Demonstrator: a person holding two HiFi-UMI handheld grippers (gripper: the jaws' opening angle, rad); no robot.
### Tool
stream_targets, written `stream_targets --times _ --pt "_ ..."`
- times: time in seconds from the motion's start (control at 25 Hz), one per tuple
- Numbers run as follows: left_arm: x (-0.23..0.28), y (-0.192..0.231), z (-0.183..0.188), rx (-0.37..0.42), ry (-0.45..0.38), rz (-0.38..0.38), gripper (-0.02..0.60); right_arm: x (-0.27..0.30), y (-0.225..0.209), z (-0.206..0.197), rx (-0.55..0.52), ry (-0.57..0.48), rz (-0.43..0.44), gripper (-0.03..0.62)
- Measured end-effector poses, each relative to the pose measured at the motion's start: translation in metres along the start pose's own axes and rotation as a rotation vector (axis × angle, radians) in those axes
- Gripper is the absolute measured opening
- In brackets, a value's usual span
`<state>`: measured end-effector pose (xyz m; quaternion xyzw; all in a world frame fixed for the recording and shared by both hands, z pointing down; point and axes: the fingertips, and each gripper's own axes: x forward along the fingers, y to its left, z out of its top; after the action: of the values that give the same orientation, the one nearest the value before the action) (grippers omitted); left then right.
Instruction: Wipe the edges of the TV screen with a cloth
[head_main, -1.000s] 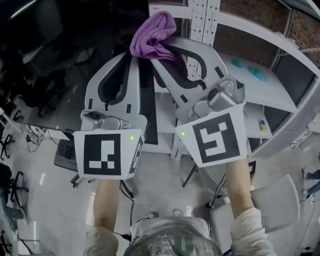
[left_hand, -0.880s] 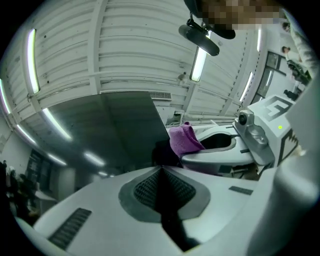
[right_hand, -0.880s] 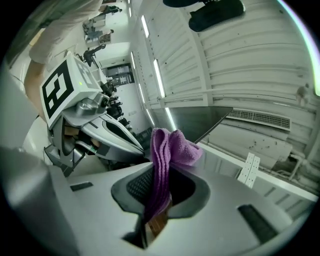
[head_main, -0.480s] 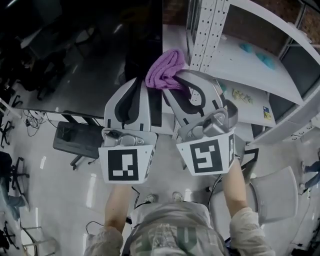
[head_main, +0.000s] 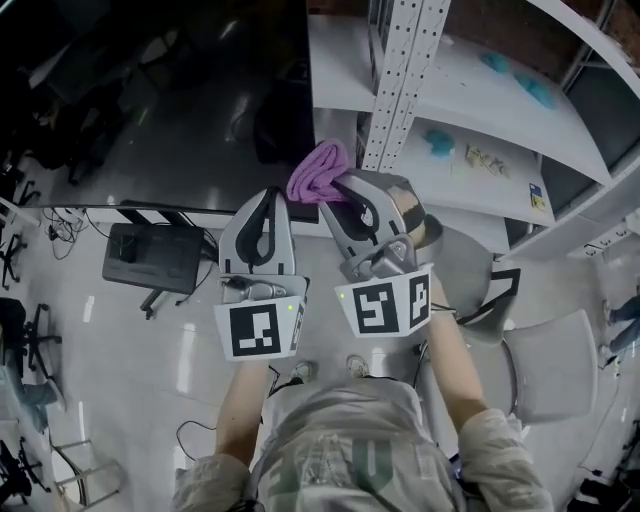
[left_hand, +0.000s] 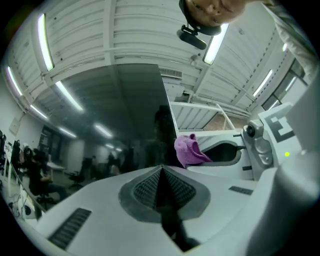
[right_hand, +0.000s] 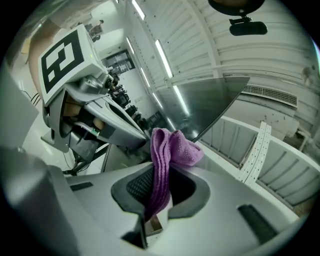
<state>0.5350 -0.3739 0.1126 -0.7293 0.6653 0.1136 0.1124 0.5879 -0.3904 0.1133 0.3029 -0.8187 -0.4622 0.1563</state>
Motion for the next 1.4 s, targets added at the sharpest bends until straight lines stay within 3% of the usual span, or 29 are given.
stream_targets --times 0.64,0.88,1.12,1.24,1.4 --pt "-0.036 -0.012 -0.074 0.028 0.143 0.003 0.015 -0.008 0.127 -0.1 0.11 0.161 0.203 0.061" --pt "-0.047 -0.006 -0.092 0.004 0.19 0.032 0.015 -0.009 0.139 -0.111 0.191 0.169 0.211 0.061" --pt "-0.055 0.0 -0.1 0.008 0.217 0.055 0.015 -0.009 0.151 -0.121 0.206 0.17 0.219 0.061" --pt "-0.056 0.005 -0.098 -0.003 0.211 0.076 0.015 -0.012 0.147 -0.118 0.306 0.186 0.208 0.061" --pt "-0.062 0.016 -0.089 -0.048 0.213 0.128 0.015 -0.027 0.101 -0.076 0.659 0.108 0.052 0.061"
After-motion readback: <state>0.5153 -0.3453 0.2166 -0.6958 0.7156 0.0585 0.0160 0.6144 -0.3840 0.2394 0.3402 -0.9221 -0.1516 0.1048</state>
